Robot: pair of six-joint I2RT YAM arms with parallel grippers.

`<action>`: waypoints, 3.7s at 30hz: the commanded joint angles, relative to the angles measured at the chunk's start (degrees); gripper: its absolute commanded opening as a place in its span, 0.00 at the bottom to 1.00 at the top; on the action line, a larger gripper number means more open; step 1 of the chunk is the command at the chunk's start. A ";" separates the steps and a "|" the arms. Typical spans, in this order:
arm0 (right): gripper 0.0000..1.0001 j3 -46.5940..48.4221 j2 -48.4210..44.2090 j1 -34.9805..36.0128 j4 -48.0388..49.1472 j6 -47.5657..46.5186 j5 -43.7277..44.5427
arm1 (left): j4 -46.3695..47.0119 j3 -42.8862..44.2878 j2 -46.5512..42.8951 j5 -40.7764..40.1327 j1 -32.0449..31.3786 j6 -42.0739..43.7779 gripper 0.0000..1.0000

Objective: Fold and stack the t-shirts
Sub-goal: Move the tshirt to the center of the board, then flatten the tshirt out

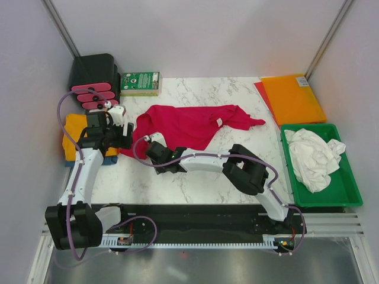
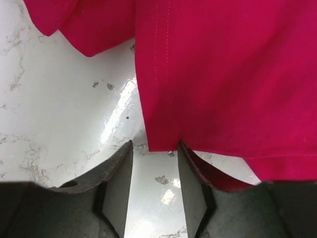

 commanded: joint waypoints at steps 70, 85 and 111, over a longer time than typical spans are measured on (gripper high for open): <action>0.00 -29.33 -48.69 -9.29 -11.07 12.52 35.11 | 9.62 -6.92 19.74 1.45 -7.37 5.95 0.53; 0.00 -30.74 -49.57 -9.29 -10.11 13.05 34.31 | 8.92 -7.54 9.90 -1.02 -7.28 4.46 0.02; 0.00 5.03 -65.91 -30.30 -15.90 -16.83 30.01 | -14.81 51.26 -8.54 -0.83 -2.53 -3.72 0.02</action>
